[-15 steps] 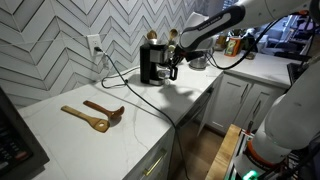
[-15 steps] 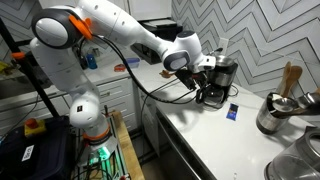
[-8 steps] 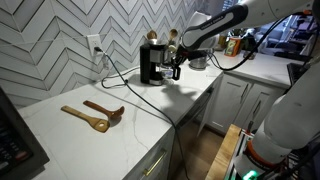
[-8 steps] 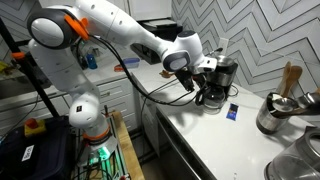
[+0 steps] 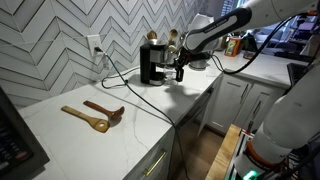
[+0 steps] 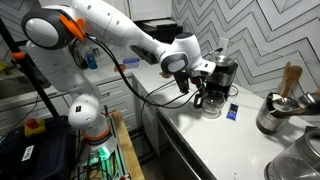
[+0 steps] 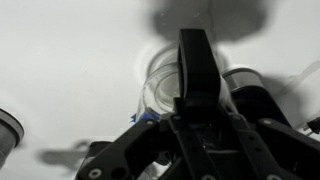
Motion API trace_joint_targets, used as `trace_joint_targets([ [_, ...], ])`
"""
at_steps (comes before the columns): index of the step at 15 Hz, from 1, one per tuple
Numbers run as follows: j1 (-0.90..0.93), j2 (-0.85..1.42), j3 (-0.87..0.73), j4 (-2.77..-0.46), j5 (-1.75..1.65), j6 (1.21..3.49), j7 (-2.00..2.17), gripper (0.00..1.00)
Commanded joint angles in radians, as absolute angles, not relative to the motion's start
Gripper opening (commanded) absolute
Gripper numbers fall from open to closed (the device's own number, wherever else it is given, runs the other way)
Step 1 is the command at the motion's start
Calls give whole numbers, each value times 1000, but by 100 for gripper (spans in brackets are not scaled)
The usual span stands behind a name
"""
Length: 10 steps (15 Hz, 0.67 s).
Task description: Take the coffee pot off of the coffee maker
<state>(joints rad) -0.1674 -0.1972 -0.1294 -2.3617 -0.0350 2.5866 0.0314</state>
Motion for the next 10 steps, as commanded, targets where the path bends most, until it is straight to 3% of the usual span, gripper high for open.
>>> trace_joint_targets([
  [1, -194, -242, -126, -2411, -87, 2586, 100, 8],
  [10, -236, -281, -128, -2459, -130, 2587, 161, 8],
])
